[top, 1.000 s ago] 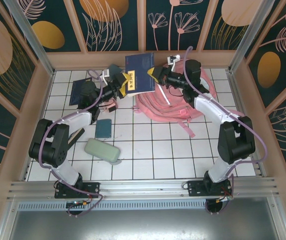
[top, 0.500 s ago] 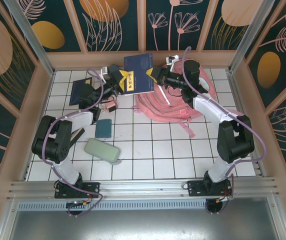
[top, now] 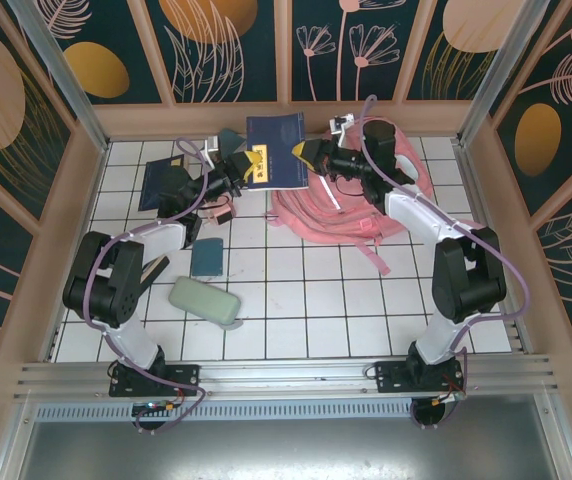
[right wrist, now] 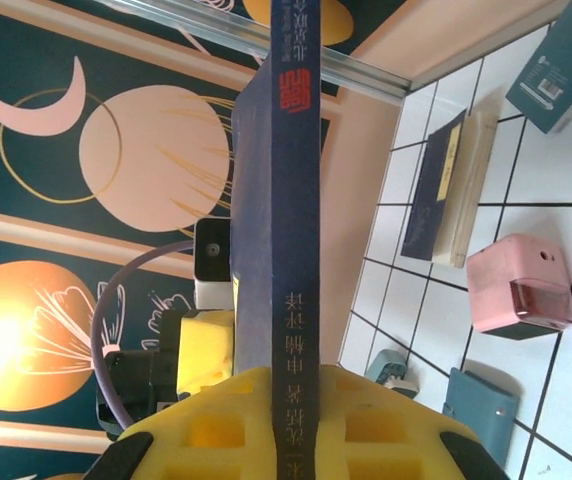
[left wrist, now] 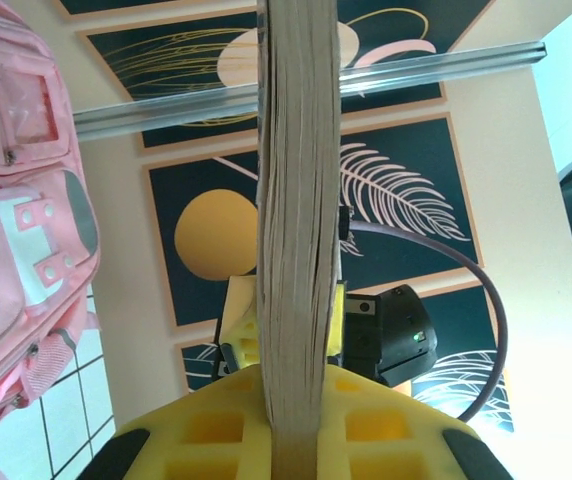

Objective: Pack the student bag
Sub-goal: Pass the book, then open the student bag at the top-center of the table.

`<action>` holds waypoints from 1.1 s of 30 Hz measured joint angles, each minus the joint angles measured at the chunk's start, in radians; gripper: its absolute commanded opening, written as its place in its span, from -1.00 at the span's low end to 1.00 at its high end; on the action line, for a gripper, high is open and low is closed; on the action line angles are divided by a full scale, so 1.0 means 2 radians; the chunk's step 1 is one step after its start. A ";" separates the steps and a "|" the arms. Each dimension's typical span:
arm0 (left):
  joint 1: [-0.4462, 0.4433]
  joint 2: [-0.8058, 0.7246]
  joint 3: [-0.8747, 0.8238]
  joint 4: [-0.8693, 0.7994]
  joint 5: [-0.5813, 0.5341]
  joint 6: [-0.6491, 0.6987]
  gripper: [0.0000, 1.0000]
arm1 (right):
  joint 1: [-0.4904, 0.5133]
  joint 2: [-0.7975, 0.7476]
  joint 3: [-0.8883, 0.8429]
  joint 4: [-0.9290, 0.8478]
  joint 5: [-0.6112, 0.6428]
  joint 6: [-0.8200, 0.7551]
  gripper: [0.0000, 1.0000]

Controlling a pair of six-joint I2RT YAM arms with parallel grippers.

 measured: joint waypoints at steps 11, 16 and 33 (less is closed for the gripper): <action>0.042 -0.075 -0.013 -0.145 -0.022 0.095 -1.00 | 0.003 0.016 0.079 -0.232 0.148 -0.190 -0.09; 0.059 -0.122 -0.014 -0.245 -0.054 0.164 -1.00 | 0.033 0.079 0.127 -0.318 0.269 -0.275 -0.07; 0.059 -0.177 -0.049 -0.346 -0.079 0.226 -1.00 | 0.089 0.233 0.236 -0.413 0.529 -0.419 -1.00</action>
